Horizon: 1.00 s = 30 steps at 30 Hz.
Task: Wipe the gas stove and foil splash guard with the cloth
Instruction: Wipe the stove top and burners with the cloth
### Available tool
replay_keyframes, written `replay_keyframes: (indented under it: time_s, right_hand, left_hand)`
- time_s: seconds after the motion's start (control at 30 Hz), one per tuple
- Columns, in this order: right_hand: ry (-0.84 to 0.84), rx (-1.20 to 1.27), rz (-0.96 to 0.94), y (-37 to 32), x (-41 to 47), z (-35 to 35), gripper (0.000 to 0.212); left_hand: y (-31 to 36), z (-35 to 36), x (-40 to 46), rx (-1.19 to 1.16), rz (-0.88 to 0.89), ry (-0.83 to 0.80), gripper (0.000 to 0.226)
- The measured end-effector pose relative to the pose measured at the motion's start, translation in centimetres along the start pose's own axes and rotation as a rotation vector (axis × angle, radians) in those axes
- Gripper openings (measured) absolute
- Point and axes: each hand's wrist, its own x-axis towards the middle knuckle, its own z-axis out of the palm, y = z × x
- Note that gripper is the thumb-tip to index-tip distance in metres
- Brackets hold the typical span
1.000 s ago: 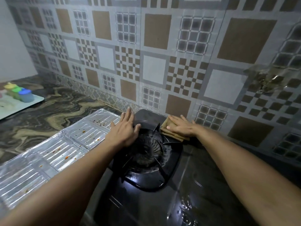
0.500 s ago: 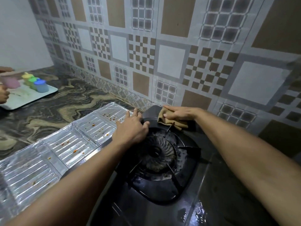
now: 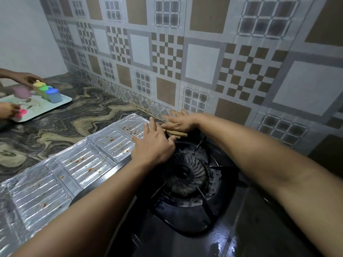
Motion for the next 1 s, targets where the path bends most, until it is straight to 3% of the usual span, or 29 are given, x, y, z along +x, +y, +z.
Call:
replay_keyframes:
  time_s: [0.13,0.43,0.63,1.0]
  right_hand:
    - [0.024,0.045,0.007,1.3,-2.0,0.0,0.08]
    - [-0.06,0.147,0.103,3.5,-5.1,0.6,0.107]
    - [-0.069,0.276,0.189,5.5,-8.1,2.0,0.075]
    - [-0.072,0.102,0.29,7.3,-10.9,3.7,0.07]
  left_hand:
    - [-0.1,0.1,0.1,0.008,-0.045,-0.044,0.081]
    - [0.0,-0.1,-0.1,0.028,-0.061,-0.067,0.081]
    - [0.1,-0.2,-0.2,0.04,-0.065,-0.076,0.079]
    - [0.6,0.1,-0.6,0.107,0.031,-0.046,0.068]
